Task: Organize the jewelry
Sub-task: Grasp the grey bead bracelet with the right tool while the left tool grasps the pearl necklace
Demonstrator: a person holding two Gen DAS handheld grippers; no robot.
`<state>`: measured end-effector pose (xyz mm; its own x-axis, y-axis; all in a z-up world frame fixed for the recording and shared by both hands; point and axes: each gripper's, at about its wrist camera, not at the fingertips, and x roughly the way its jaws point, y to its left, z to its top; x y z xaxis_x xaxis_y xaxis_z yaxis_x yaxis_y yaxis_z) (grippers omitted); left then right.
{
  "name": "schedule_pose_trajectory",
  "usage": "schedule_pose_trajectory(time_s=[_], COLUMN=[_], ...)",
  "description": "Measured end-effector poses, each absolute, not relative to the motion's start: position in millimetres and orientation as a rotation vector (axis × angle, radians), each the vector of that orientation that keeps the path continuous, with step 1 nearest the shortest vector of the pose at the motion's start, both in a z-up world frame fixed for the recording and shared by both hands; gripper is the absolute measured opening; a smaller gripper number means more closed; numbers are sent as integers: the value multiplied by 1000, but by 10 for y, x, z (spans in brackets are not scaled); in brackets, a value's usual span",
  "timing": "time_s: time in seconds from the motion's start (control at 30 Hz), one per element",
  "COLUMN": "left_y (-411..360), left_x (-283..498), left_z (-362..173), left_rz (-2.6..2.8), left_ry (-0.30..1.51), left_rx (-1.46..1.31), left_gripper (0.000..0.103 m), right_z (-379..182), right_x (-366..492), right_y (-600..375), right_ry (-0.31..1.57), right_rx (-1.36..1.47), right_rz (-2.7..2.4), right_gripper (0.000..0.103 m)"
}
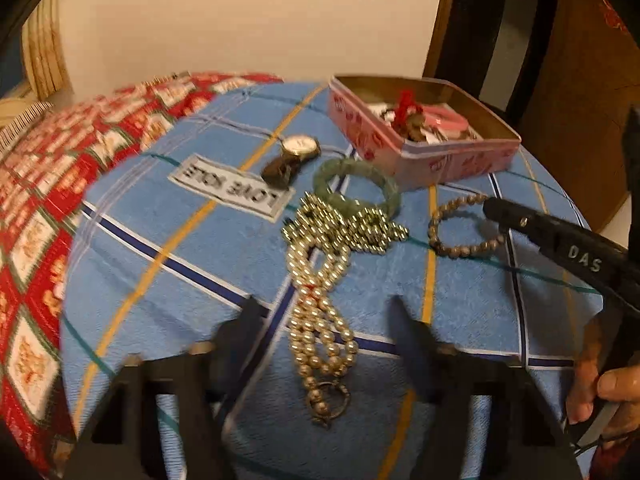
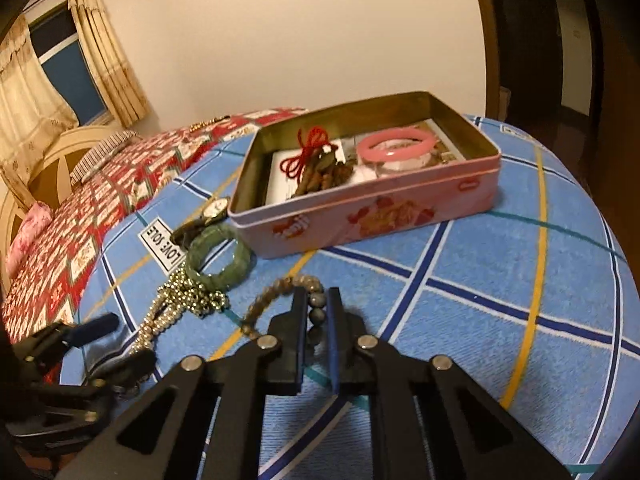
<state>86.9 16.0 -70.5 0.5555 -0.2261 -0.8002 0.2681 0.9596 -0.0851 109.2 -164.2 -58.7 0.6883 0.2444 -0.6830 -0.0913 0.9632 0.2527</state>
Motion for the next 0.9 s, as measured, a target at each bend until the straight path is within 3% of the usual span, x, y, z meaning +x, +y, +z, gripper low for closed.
schedule_pose_trajectory(time_s=[0.1, 0.23, 0.37, 0.5, 0.8, 0.9], left_y=[153, 189, 227, 231, 209, 211], left_x=[859, 860, 868, 782, 734, 795], left_z=[-705, -706, -694, -598, -559, -616], left_rz=[-294, -304, -320, -311, -316, -303], left_ry=[933, 931, 926, 862, 848, 882], left_rx=[51, 24, -15, -8, -1, -22], left_gripper=[42, 20, 17, 1, 2, 7], right_z=[-555, -478, -405, -360, -339, -344], right_x=[1067, 1009, 924, 889, 880, 885], right_y=[-1607, -1597, -1576, -1565, -1596, -1597], right_ry=[770, 717, 648, 610, 592, 595], right_rx=[191, 182, 161, 148, 151, 151], right_rz=[186, 186, 185, 173, 144, 144], right_gripper=[12, 12, 12, 12, 12, 12])
